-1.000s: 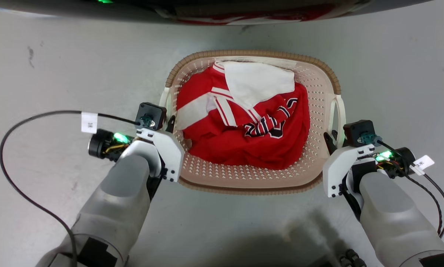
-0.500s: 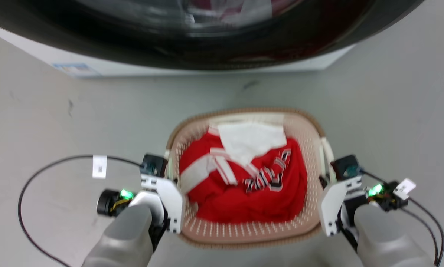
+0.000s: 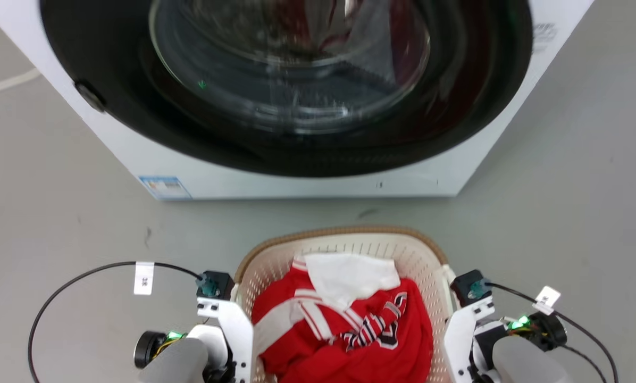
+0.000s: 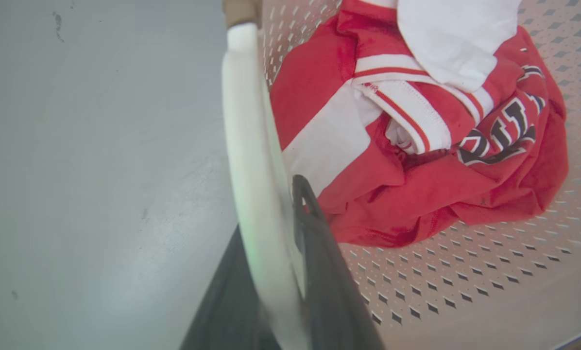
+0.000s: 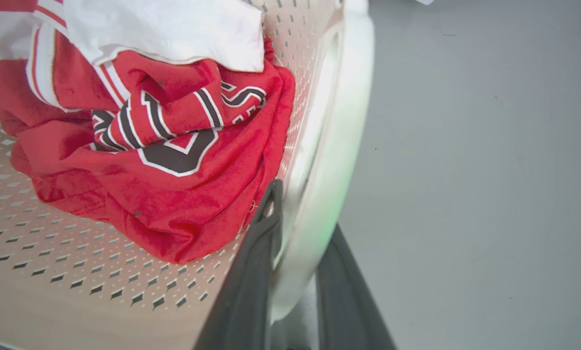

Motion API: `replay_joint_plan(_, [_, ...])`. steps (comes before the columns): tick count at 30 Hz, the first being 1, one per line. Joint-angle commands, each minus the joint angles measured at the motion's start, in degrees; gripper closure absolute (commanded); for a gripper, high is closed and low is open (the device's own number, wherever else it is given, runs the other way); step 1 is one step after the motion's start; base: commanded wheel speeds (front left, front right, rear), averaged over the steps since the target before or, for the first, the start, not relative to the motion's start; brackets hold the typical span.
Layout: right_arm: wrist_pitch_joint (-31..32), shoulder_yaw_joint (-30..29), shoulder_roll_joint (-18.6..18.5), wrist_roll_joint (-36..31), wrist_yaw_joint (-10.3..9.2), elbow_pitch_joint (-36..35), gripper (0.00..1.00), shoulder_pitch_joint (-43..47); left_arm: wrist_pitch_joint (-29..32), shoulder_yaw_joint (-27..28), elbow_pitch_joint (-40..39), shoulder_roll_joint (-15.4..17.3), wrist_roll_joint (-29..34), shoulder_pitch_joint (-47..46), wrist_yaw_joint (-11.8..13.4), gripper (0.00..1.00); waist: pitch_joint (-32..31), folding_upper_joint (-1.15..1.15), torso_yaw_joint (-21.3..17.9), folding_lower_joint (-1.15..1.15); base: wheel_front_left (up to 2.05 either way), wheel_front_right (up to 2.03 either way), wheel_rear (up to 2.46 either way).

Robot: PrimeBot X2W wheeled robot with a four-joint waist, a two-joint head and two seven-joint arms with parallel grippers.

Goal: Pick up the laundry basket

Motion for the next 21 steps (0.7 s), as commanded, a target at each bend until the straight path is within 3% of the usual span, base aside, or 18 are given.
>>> replay_joint_plan(1, [1.0, 2.1, 0.7, 1.4, 0.16, -1.2, 1.00, 0.5, 1.2, -0.9, -1.4, -0.7, -1.1, 0.6, -0.8, 1.00, -4.0, 0.00, 0.2, 0.01, 0.00, 0.00, 0.00])
replay_joint_plan(14, [8.3, 13.1, -0.2, 11.4, 0.17, -2.1, 1.00, 1.8, 6.4, -6.0, -3.1, 1.8, -7.9, 2.9, -0.8, 1.00, -14.1, 0.00, -0.9, 0.01, 0.00, 0.00, 0.00])
replay_joint_plan(21, [10.2, 17.4, -1.7, 16.1, 0.17, -3.0, 1.00, 2.2, 7.5, -8.1, -3.2, 1.8, -10.6, 3.5, -0.8, 1.00, -16.2, 0.00, -1.5, 0.01, 0.00, 0.00, 0.00])
